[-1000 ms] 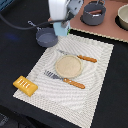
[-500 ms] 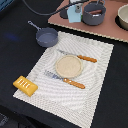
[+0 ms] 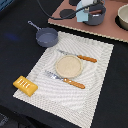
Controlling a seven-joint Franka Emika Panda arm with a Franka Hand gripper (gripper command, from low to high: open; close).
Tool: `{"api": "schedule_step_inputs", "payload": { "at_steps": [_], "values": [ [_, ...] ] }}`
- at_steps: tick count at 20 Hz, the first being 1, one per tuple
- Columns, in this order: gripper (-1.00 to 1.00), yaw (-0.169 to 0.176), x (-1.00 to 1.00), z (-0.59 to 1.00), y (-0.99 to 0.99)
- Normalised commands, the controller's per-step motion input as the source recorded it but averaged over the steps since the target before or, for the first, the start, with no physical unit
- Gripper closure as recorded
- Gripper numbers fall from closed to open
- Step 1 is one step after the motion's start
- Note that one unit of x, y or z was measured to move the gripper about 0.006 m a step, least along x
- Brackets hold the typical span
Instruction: Interact with the objects in diverse but meaningful ways.
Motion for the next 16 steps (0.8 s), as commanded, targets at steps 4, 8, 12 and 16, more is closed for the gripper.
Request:
{"api": "schedule_step_inputs", "payload": {
  "at_steps": [4,8,12,16],
  "values": [
    [1.00,-0.022,0.36,-0.09,-0.04],
    [1.00,-0.030,0.33,-0.10,-0.05],
    [1.00,-0.044,0.27,-0.10,-0.09],
    [1.00,-0.037,0.20,-0.17,-0.17]
  ]
}}
